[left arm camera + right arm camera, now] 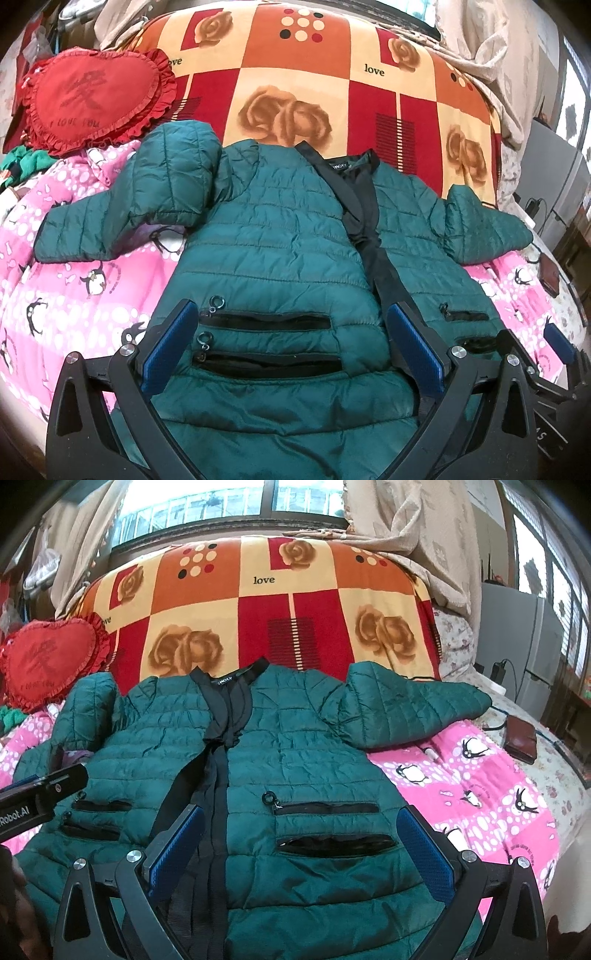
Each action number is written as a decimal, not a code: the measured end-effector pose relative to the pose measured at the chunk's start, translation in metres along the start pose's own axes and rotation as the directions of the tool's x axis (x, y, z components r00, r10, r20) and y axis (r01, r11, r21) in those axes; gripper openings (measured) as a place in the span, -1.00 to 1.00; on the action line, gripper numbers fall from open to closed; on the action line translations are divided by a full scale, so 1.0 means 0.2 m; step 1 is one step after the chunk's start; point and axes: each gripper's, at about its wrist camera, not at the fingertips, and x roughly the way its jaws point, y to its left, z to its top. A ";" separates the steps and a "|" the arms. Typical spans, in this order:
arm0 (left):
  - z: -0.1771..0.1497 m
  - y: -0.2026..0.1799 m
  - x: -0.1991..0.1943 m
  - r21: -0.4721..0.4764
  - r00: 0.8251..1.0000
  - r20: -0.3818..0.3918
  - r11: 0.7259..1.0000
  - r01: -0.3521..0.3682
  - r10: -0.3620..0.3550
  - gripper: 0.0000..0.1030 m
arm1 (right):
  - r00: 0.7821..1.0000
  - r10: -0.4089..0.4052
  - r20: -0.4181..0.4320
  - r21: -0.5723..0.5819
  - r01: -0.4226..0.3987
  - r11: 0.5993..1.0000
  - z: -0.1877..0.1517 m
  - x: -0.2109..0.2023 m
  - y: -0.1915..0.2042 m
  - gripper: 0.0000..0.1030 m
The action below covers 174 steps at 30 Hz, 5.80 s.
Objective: Fold large clothes
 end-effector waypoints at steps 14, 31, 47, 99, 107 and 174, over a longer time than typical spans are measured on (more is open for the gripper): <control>0.00 0.02 0.00 -0.020 1.000 0.002 1.000 0.002 -0.002 0.99 | 1.000 -0.015 0.001 -0.034 0.015 0.999 0.01 0.00 0.04 0.99; 0.00 0.03 0.00 -0.024 1.000 0.002 1.000 0.002 -0.002 0.99 | 1.000 -0.017 0.004 -0.036 0.017 0.999 0.01 0.00 0.04 0.99; -0.01 0.03 0.01 -0.024 1.000 0.002 1.000 -0.006 0.006 0.99 | 1.000 -0.015 0.019 -0.034 0.015 0.999 0.01 -0.03 0.04 0.99; -0.02 -0.02 0.09 0.020 0.992 -0.057 0.994 -0.108 0.109 0.99 | 0.995 -0.094 0.026 -0.010 0.094 0.995 -0.04 -0.01 -0.26 0.99; -0.02 -0.01 0.06 0.015 0.992 -0.044 0.993 -0.118 0.119 0.99 | 0.993 -0.101 0.054 -0.022 0.102 0.995 -0.04 -0.05 -0.25 0.99; 0.26 1.83 0.09 -0.534 0.933 0.049 0.798 -0.278 0.358 -0.57 | 0.996 -0.093 -0.011 -0.018 0.093 0.996 -0.04 0.02 -0.26 0.99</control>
